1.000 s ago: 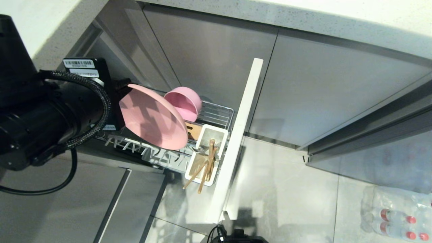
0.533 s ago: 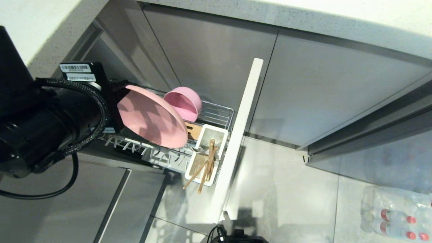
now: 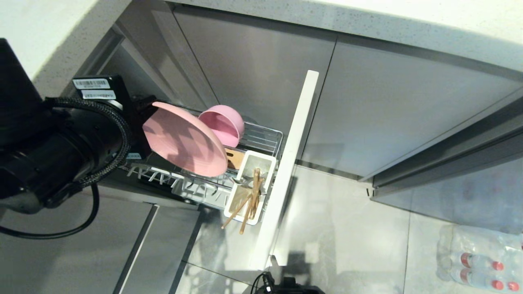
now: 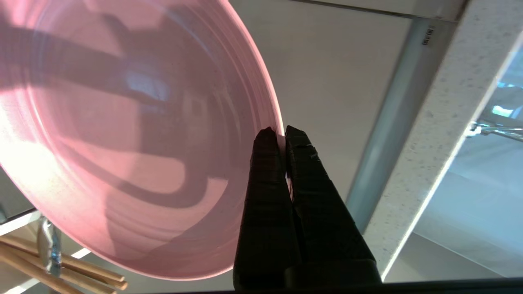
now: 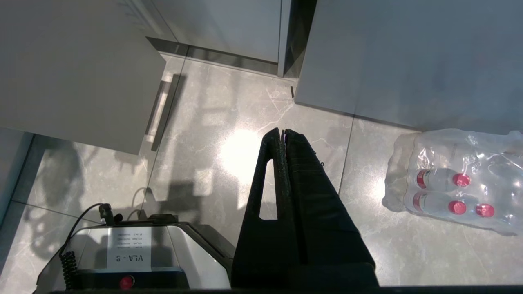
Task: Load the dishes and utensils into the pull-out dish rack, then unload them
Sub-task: Pick up the plate and place it in the cupboard
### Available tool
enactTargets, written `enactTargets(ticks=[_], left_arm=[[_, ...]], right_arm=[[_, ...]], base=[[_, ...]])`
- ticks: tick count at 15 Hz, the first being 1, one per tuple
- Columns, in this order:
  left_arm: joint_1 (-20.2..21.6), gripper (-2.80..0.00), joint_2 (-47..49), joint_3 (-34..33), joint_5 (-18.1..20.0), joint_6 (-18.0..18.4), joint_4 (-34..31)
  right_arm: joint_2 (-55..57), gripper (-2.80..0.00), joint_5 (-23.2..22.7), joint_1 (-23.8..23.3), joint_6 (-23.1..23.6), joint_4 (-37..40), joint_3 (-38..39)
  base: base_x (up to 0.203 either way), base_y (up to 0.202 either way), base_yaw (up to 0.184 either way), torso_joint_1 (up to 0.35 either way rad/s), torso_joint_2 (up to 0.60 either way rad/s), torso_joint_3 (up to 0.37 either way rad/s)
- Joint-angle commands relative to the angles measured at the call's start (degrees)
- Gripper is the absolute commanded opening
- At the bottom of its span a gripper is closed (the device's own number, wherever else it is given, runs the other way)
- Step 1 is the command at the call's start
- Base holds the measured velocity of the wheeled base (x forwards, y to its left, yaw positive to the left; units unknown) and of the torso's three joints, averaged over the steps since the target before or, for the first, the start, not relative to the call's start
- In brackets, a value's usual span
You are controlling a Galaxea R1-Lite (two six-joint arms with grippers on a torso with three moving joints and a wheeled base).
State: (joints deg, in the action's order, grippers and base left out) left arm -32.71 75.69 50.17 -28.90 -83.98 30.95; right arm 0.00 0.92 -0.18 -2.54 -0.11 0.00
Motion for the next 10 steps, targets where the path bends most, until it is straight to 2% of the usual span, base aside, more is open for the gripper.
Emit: enactTargets(ticks=[1, 10], left_arm=[[0.3, -2.80, 0.8, -0.2, -0.2, -0.6, 0.2], [1.2, -2.80, 2.5, -0.7, 0.0, -1.7, -0.5]], right_arm=[[0.1, -2.80, 0.0, 0.0, 0.0, -0.1, 0.0], [0.0, -2.80, 0.0, 0.0, 0.0, 0.0, 0.0]], base=[[0.000, 0.000, 0.000, 0.000, 0.00, 0.000], [0.000, 0.000, 0.000, 0.000, 0.00, 0.000]])
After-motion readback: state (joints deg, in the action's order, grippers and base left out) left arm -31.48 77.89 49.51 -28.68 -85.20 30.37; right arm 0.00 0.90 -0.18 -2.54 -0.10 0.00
